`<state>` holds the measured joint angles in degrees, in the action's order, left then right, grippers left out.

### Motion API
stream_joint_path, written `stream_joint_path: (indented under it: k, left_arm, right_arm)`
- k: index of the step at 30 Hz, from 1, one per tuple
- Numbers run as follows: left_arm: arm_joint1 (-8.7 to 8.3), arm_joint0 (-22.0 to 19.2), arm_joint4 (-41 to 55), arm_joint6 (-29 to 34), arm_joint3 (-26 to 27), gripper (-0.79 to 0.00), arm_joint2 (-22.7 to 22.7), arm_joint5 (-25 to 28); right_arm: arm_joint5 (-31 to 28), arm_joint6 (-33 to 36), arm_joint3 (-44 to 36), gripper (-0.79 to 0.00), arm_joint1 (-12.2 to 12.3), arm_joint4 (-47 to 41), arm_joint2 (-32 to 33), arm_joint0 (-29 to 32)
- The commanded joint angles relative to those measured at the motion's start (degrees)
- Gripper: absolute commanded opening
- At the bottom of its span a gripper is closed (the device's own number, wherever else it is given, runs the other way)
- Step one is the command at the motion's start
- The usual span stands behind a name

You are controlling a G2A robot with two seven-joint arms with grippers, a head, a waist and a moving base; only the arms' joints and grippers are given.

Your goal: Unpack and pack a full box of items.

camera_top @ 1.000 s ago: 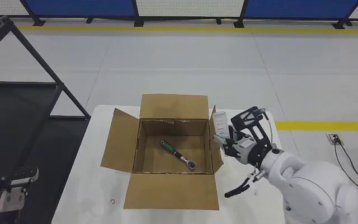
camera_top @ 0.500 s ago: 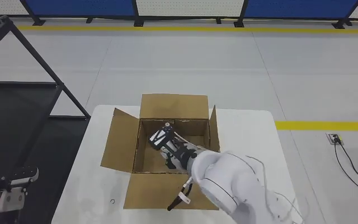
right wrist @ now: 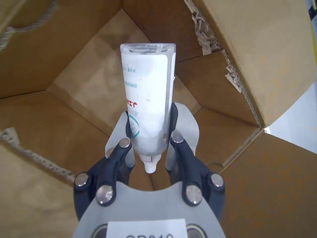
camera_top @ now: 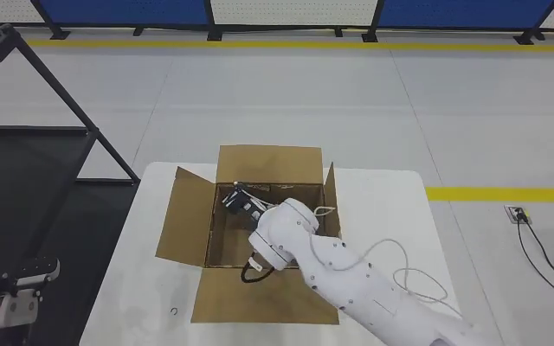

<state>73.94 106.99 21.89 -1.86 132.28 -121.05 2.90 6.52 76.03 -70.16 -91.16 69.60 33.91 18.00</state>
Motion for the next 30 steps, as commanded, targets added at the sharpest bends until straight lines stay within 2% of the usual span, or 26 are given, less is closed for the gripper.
stream_joint_path:
  k: [1,10,17,18,19,21,29,30]
  left_arm:
    - [0.00,0.0,0.0,0.0,0.0,0.000,0.0,0.0]
    - [0.00,0.0,0.0,0.0,0.0,0.000,0.0,0.0]
    - [0.00,0.0,0.0,0.0,0.0,0.000,0.0,0.0]
    - [0.00,0.0,0.0,0.0,0.0,0.000,0.0,0.0]
    - [0.00,0.0,0.0,0.0,0.0,0.000,0.0,0.0]
    - [0.00,0.0,0.0,0.0,0.0,0.000,0.0,0.0]
    - [0.00,0.0,0.0,0.0,0.0,0.000,0.0,0.0]
    - [0.00,0.0,0.0,0.0,0.0,0.000,0.0,0.0]
  right_arm:
    - [0.2,-0.1,5.3,-0.785,-1.1,-0.7,-0.8,-1.8]
    - [-0.9,-1.0,22.2,-0.785,-5.8,-4.7,-3.1,-6.5]
    - [-2.3,-3.6,32.1,-0.785,-9.1,-7.4,-4.0,-8.3]
    - [-2.4,-3.9,33.3,-0.702,-9.5,-7.8,-4.1,-8.6]
    - [-2.4,-4.2,34.6,-0.653,-10.0,-8.2,-4.1,-8.8]
    - [-2.7,-5.0,37.1,-0.650,-10.8,-8.9,-4.1,-9.4]
    - [-4.6,-7.5,44.4,-0.505,-13.6,-11.0,-4.0,-11.3]
    - [-4.7,-7.8,44.9,-0.505,-13.9,-11.1,-3.9,-11.5]
